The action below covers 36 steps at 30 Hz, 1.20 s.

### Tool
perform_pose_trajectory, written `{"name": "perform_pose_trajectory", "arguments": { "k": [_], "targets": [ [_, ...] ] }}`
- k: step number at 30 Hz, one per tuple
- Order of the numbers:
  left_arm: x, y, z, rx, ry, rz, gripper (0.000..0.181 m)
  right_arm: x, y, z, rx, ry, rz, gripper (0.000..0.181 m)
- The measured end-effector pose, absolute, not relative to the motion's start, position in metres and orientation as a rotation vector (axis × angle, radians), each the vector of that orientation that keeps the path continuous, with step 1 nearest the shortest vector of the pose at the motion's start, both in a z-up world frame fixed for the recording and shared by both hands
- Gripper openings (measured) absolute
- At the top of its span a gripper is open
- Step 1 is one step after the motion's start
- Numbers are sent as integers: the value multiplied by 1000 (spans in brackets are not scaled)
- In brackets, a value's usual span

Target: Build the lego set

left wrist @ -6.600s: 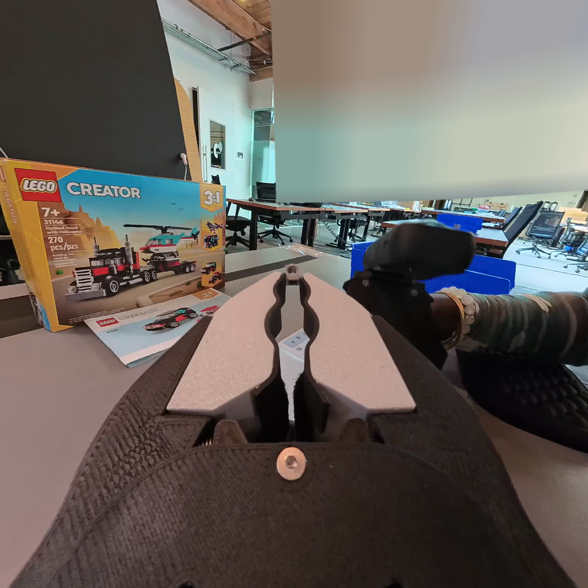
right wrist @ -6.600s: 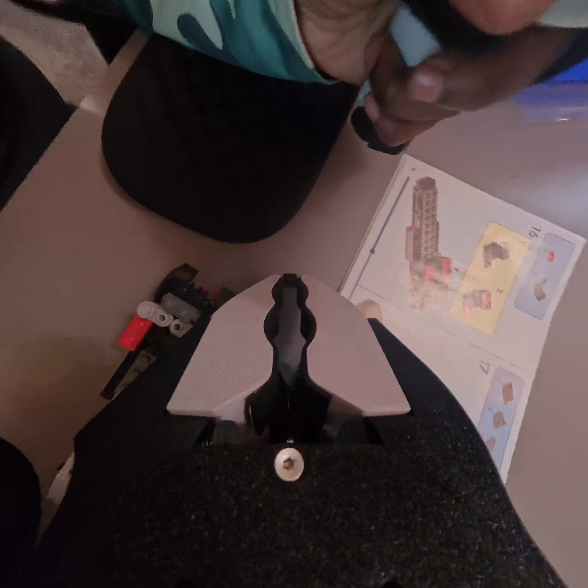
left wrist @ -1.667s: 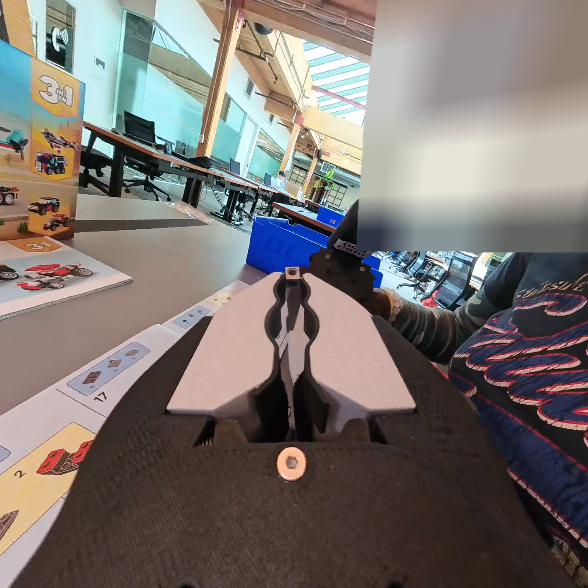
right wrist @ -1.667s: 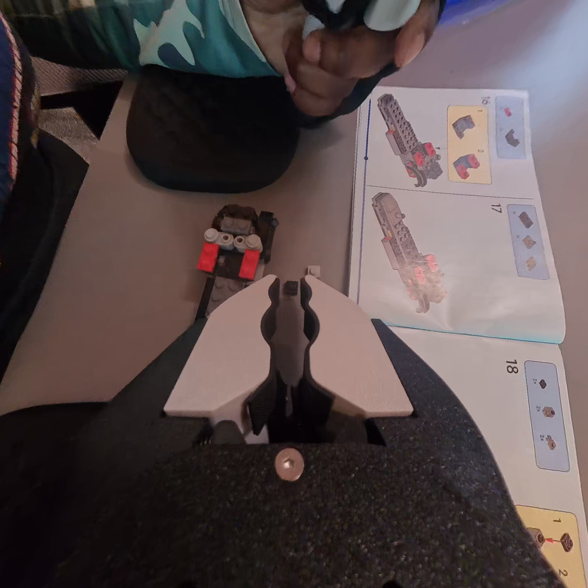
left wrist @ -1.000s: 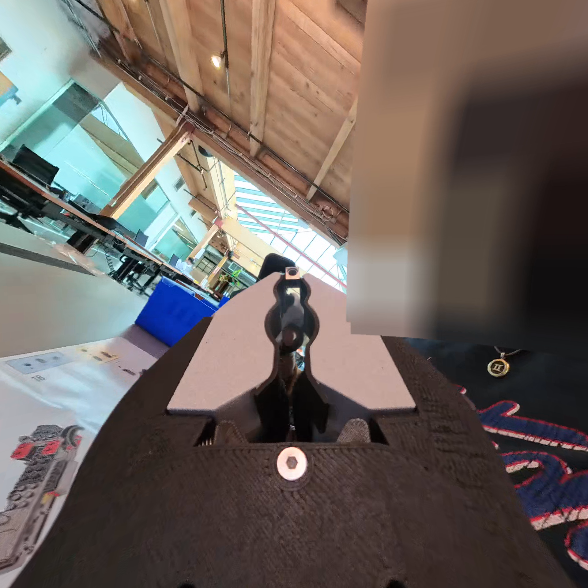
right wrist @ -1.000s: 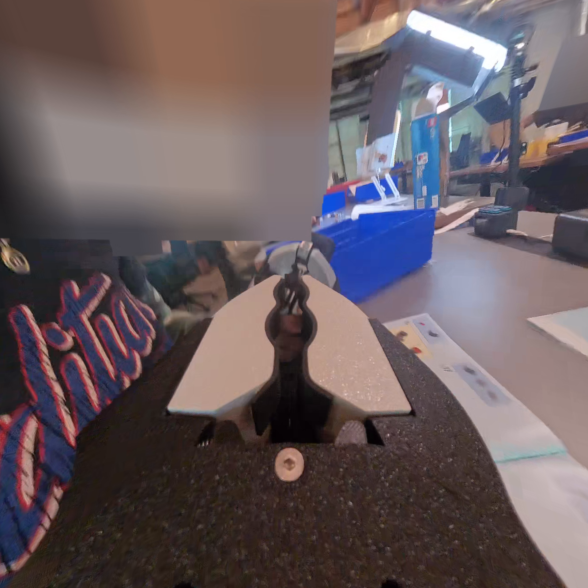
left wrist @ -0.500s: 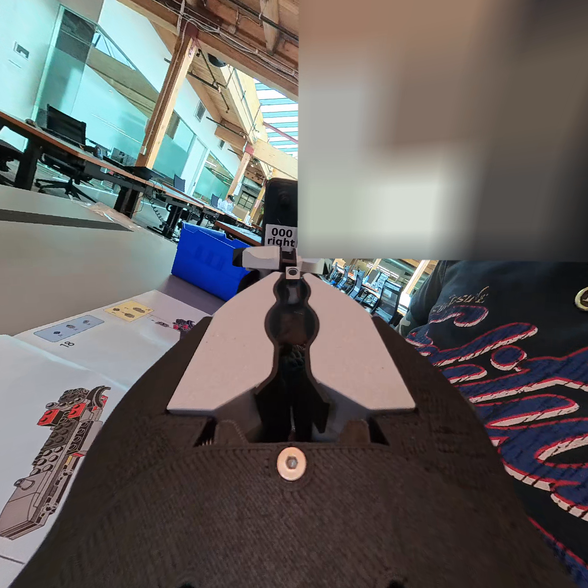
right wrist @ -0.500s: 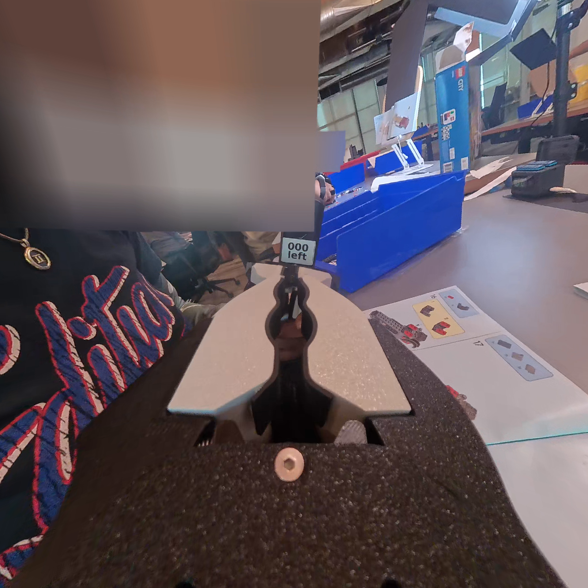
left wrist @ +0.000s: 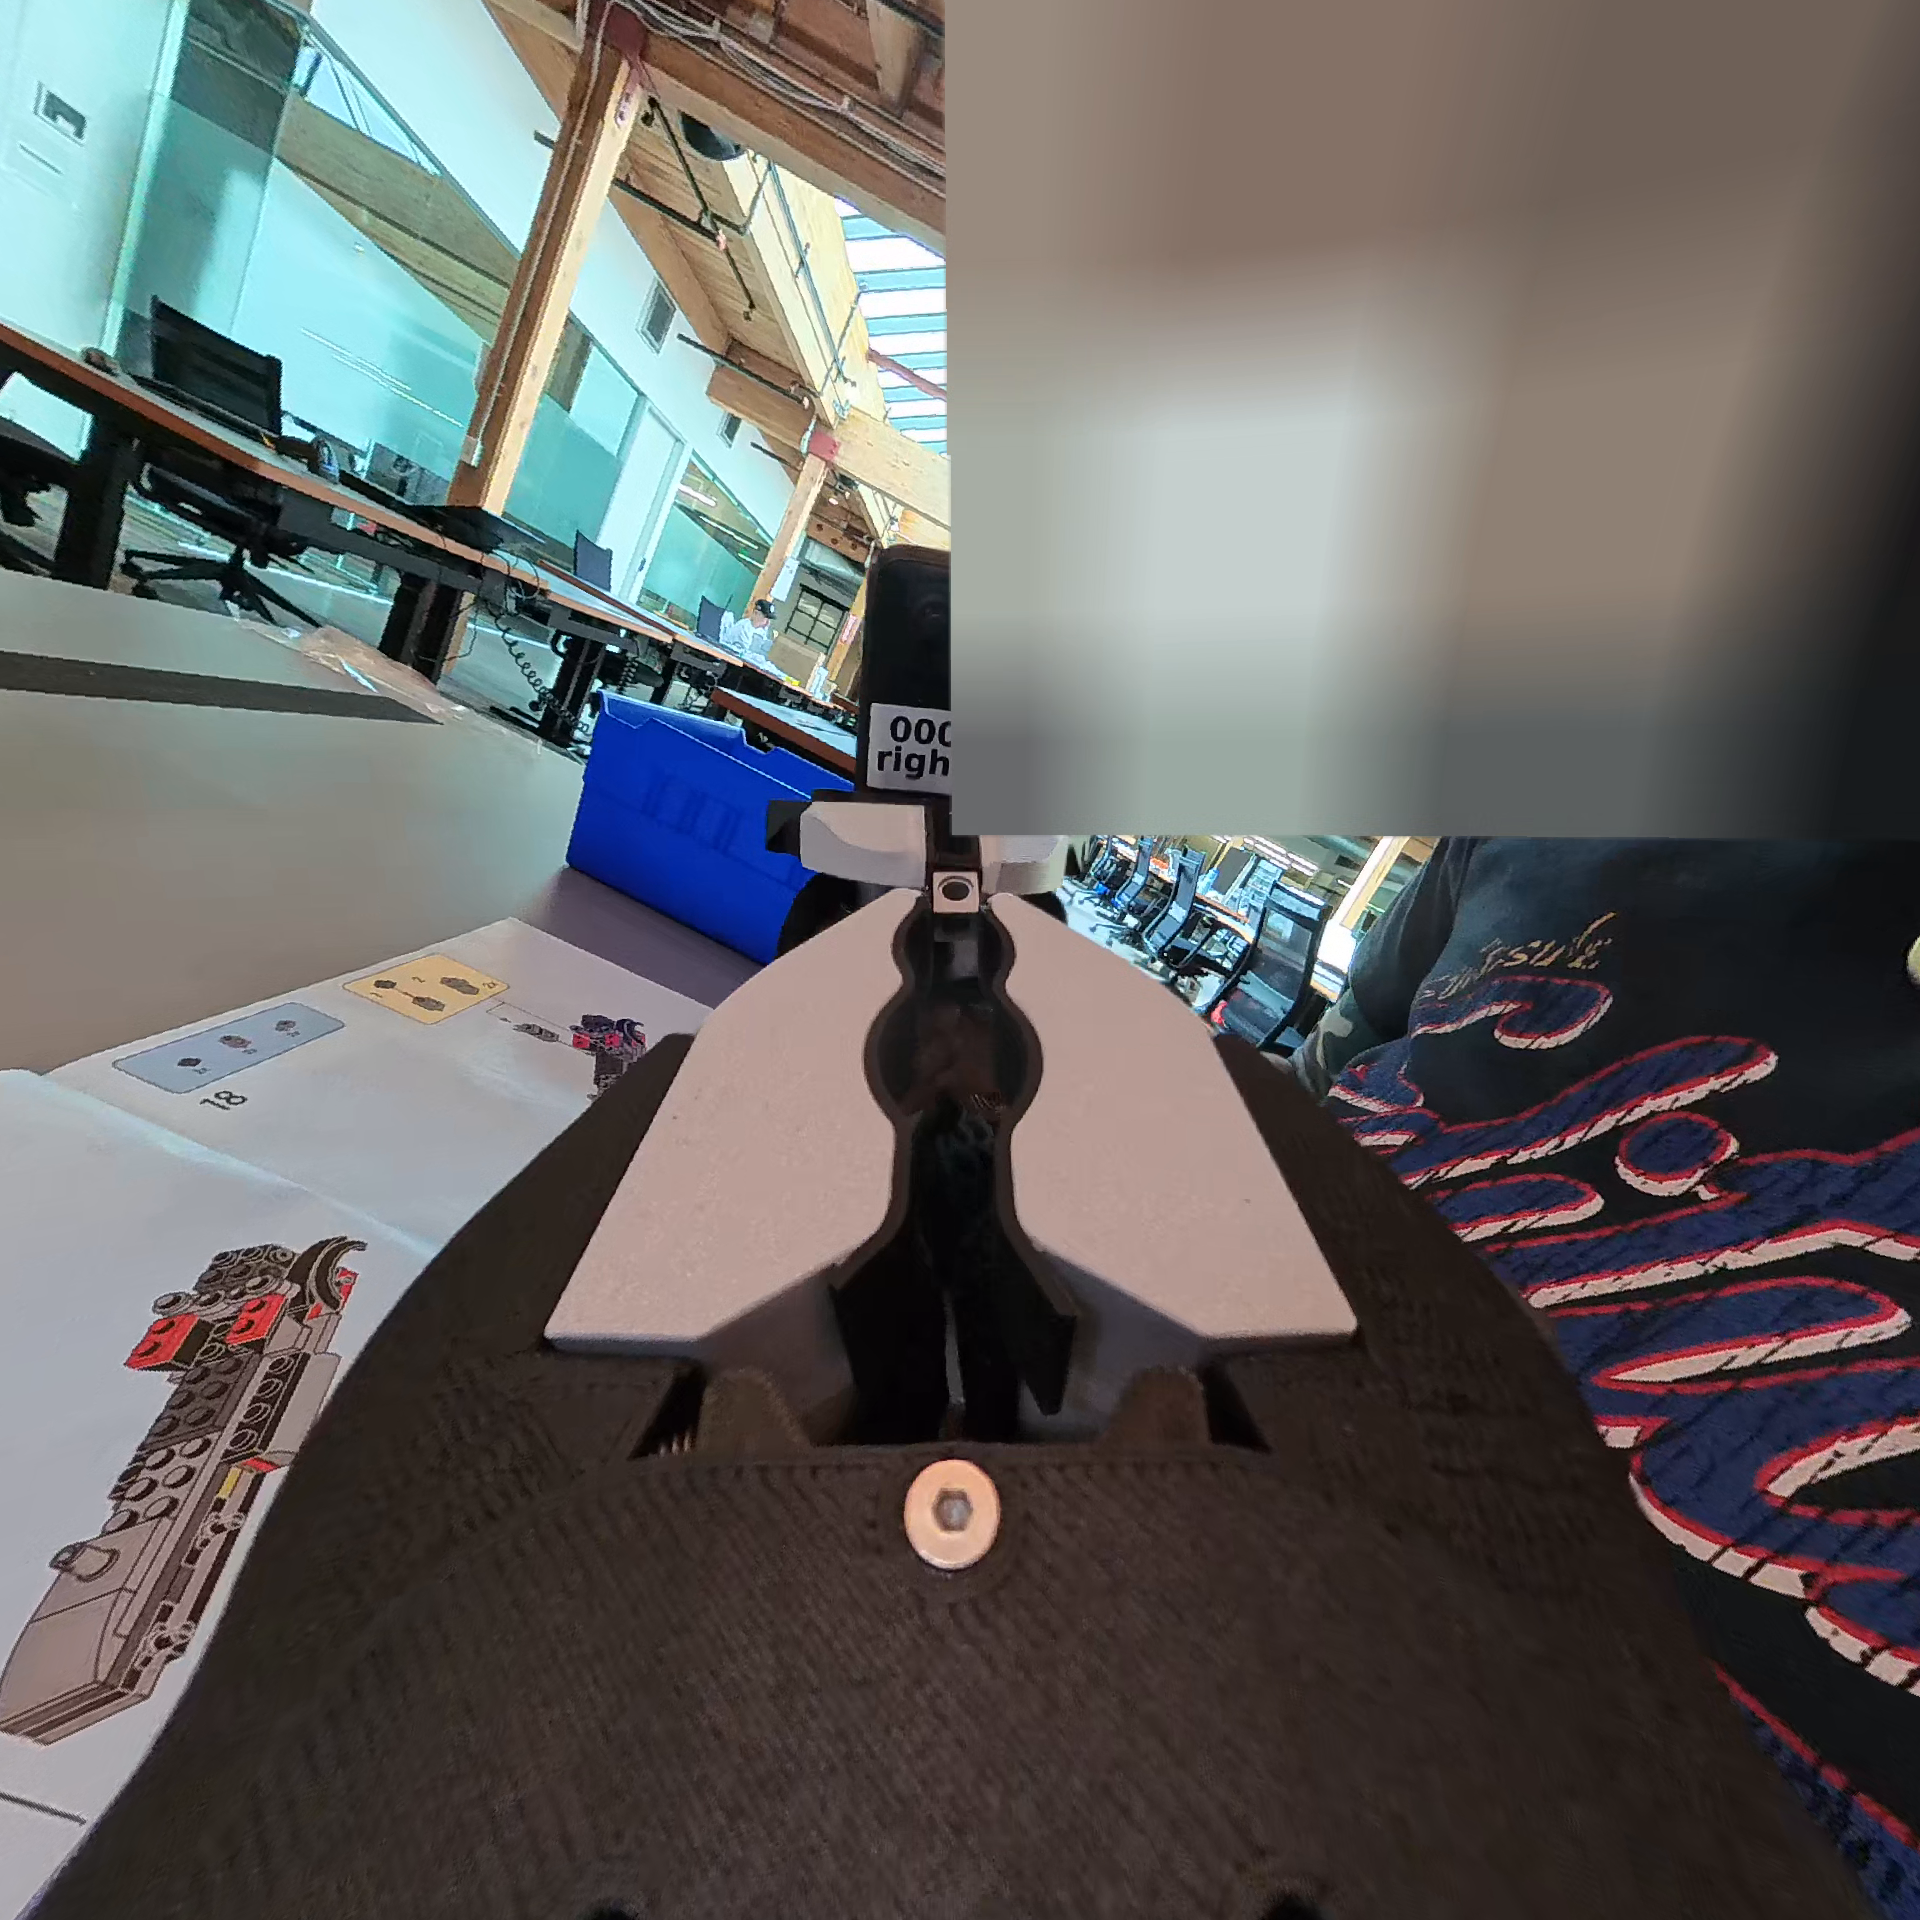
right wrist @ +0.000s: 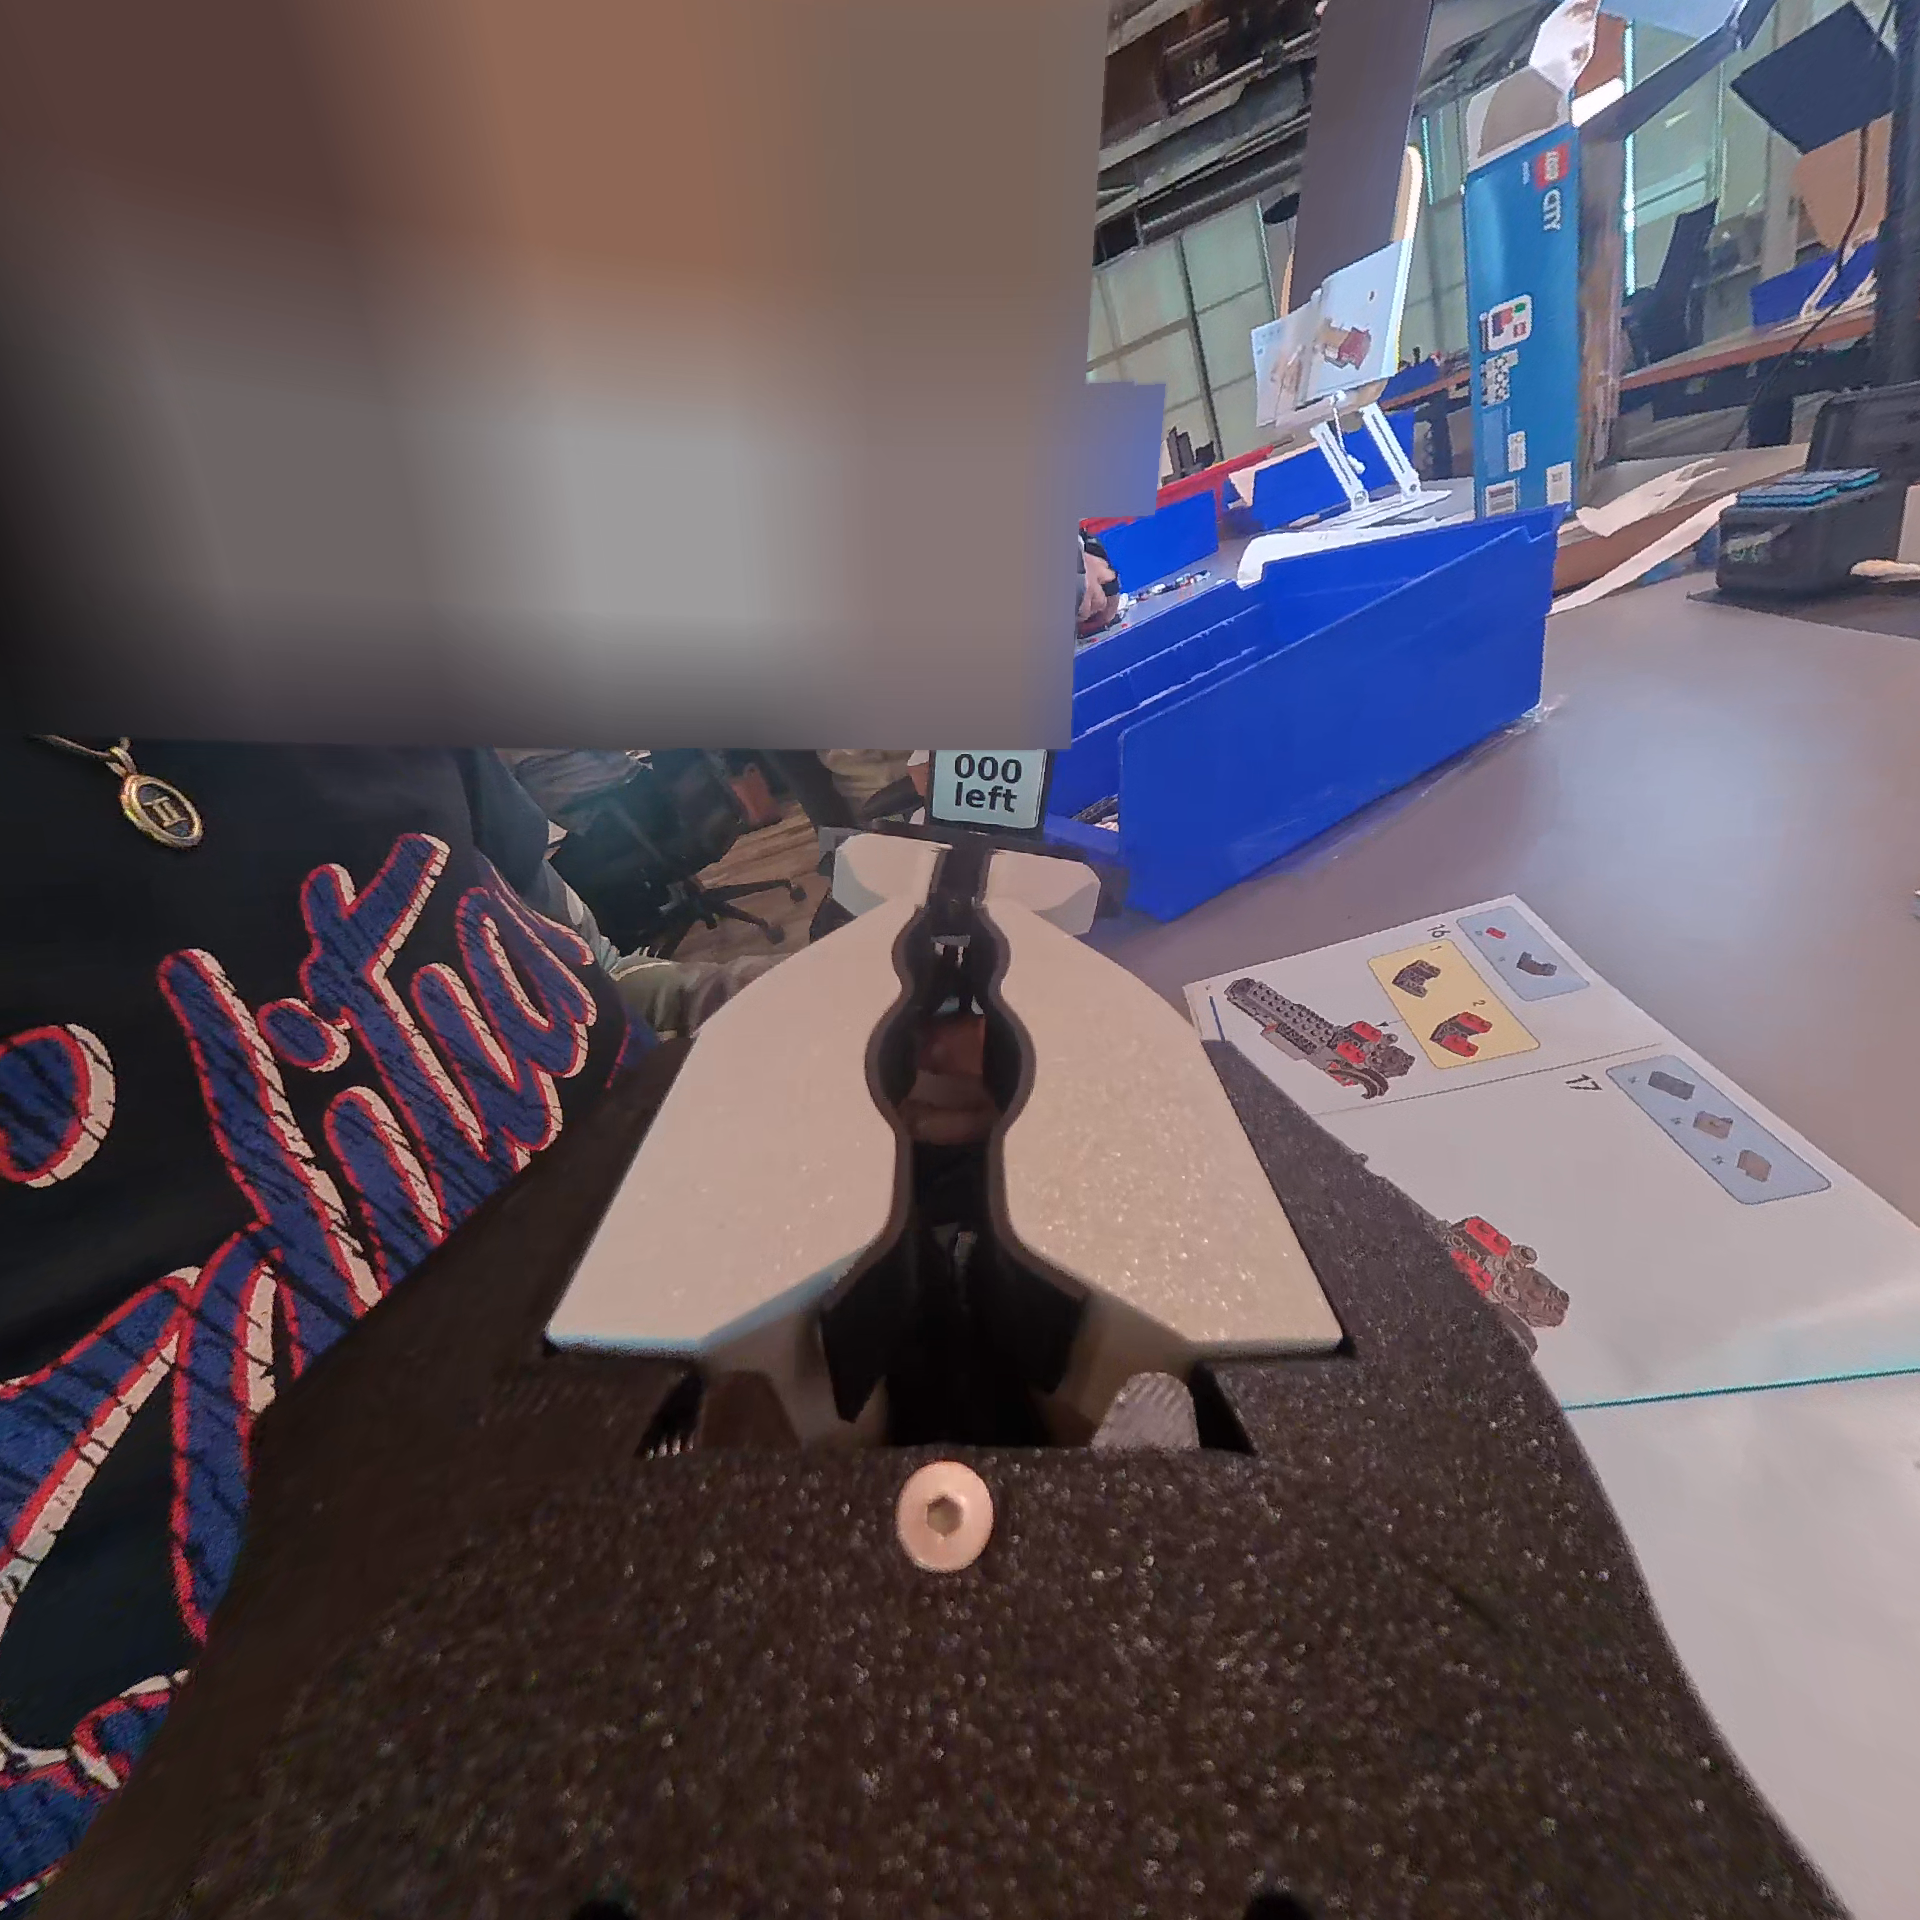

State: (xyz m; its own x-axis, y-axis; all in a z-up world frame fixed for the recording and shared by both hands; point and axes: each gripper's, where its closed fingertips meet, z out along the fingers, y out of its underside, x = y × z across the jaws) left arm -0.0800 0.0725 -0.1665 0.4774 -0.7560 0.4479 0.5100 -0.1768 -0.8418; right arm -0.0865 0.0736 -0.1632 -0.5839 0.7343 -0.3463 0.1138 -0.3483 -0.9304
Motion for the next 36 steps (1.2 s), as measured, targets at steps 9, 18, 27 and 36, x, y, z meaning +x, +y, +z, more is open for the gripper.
{"name": "perform_pose_trajectory", "arguments": {
  "k": [9,18,27,36],
  "targets": [
    [-70,76,-180,-1449,293,-1099,7,-75,76,-178,-1173,-1593,1901,7],
    [-47,77,-204,-1659,444,-1082,7,-52,76,-204,-1356,-1844,1757,7],
    [-36,75,-221,-1784,530,-1060,7,-41,75,-221,-1460,-1952,1625,7],
    [-28,74,-236,-1898,594,-1047,7,-34,74,-235,-1528,-2053,1477,7]
  ]
}}
